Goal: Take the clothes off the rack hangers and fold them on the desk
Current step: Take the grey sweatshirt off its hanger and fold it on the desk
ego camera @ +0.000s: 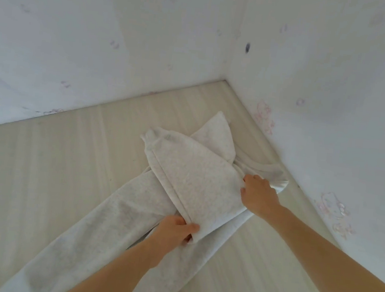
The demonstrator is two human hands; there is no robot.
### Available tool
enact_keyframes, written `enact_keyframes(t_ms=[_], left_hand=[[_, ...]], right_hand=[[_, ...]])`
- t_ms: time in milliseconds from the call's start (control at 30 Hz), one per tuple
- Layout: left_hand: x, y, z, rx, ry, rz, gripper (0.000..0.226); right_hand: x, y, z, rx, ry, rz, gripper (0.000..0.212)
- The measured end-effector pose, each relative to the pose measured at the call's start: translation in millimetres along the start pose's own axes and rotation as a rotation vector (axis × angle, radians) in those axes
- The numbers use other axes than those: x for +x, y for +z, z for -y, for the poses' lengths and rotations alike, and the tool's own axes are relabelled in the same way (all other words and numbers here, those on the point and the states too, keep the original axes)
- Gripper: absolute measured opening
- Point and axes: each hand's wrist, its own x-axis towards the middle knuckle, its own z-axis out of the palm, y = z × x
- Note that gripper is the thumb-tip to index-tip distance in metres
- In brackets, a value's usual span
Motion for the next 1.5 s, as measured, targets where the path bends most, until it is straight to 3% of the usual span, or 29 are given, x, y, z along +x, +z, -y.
enact_keyframes(t_ms=[67, 133, 233, 367, 533, 733, 867, 967, 1033, 1100, 1167, 1267, 1333, 1400, 1500], left_hand=[[-1, -15, -15, 0.059, -0.062, 0.095, 0.014], [2, -38, -37, 0.089, -0.107, 0.144, 0.022], [19, -74, -62, -0.038, -0.096, -0.057, 0.025], [51, -110, -87, -0.294, 0.003, -0.253, 0.023], [92, -135, -105, -0.584, 0.006, -0.215, 0.017], [119, -142, -119, -0.693, 0.094, -0.218, 0.041], [94, -127, -141, -0.405, 0.435, -0.244, 0.021], [66, -106, -146, 0.028, 0.752, -0.242, 0.016], [55, -93, -136, 0.317, 1.02, -0.147, 0.016], [58, -84, -118, 0.543, 1.209, 0.041, 0.02], [68, -78, -98, 0.736, 1.219, 0.264, 0.03], [87, -74, -65, 1.238, 1.114, 0.36, 0.057], [98, -73, -48, 1.437, 1.125, 0.309, 0.067], [104, -72, -39, 1.485, 1.193, 0.224, 0.065], [109, -67, -29, 1.564, 1.242, 0.111, 0.062]], right_hand=[[-4, -2, 14, -0.036, -0.01, -0.103, 0.032], [-9, -5, 33, 0.035, -0.096, -0.215, 0.041], [-17, -4, 61, 0.118, -0.249, -0.282, 0.045], [-15, 9, 90, 0.082, -0.361, -0.151, 0.05], [-9, 40, 102, -0.014, -0.334, -0.021, 0.062], [-1, 48, 104, -0.06, -0.307, -0.001, 0.064], [2, 36, 103, 0.103, -0.32, -0.002, 0.05], [-9, 26, 92, 0.425, -0.19, -0.256, 0.028], [-23, 24, 76, 0.536, -0.022, -0.417, 0.018], [-36, 26, 59, 0.59, 0.141, -0.471, 0.022], [-50, 31, 48, 0.625, 0.284, -0.47, 0.031], [-68, 38, 52, 0.612, 0.325, -0.444, 0.035], [-77, 45, 65, 0.539, 0.261, -0.442, 0.037], [-83, 56, 81, 0.425, 0.223, -0.414, 0.048], [-86, 80, 103, 0.266, 0.221, -0.218, 0.076]])
